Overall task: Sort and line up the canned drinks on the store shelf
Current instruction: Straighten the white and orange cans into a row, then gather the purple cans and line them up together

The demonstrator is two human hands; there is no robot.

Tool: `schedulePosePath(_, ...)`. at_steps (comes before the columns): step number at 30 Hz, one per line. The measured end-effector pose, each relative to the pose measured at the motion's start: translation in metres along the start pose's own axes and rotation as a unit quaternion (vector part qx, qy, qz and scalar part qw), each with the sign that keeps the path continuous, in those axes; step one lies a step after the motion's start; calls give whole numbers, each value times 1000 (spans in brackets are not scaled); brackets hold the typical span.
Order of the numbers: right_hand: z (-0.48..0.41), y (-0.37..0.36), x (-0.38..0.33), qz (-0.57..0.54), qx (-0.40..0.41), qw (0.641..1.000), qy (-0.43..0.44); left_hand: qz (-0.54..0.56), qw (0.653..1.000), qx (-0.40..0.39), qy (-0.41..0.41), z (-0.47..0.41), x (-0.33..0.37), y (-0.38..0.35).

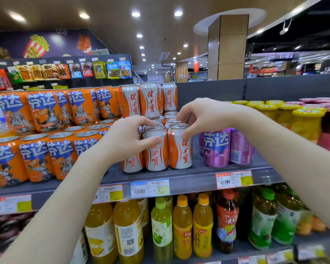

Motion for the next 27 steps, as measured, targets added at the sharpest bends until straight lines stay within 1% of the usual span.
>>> schedulePosePath(3,19,11,14,-53,34,998,-5,-42,997,47,-36,-1,18,1)
schedulePosePath(6,52,33,48,-102,134,985,-39,-23,991,109,-75,-1,46,-2)
schedulePosePath(8,77,41,78,-139,193,968,-76,0,987,124,-98,-2,66,-10)
schedulePosePath(10,97,35,105,-166,208,956,-123,6,986,113,-119,-6,87,-24)
schedulePosePath(12,109,14,124,-189,182,951,-164,-8,988,87,-127,-16,103,-39)
schedulePosePath(14,113,-10,132,-209,159,949,-177,-32,991,54,-115,-30,115,-51)
schedulePosePath(17,112,-33,136,-256,184,936,-154,-63,994,16,-92,-50,129,-61)
schedulePosePath(19,112,-37,137,-256,202,936,-134,-89,993,-11,-71,-59,132,-66)
schedulePosePath(21,113,-39,143,-276,196,935,-109,-112,992,-33,-54,-64,135,-71)
schedulePosePath(24,117,-39,152,-308,205,924,-98,-117,992,-24,-34,-67,133,-72)
schedulePosePath(27,114,-40,149,-268,254,921,-123,-160,987,4,-5,-69,134,-71)
Point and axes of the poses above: each hand's wrist, its own z-axis away from the middle knuckle, its own y-axis out of the back of the hand, x = y × z, the point moved 7 cm from there along -z, towards the middle knuckle, and after that the axes turned 10 degrees about -x, right-handed, at the moved point
